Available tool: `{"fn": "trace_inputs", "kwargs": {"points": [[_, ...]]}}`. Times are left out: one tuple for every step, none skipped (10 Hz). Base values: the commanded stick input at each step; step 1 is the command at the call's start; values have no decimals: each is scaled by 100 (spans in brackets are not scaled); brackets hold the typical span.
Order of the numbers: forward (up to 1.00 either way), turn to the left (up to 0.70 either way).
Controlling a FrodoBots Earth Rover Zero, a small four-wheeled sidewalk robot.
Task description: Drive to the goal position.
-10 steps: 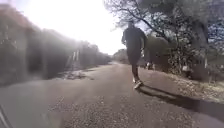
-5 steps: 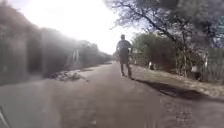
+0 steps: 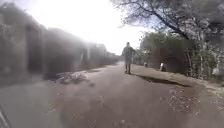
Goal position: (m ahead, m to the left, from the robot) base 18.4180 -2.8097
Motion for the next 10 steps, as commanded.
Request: {"fn": "trace_inputs", "kwargs": {"points": [[100, 0], [100, 0], [100, -2], [100, -12], [100, -23], [100, -20], [100, -9], [100, 0], [100, 0], [100, 0]]}}
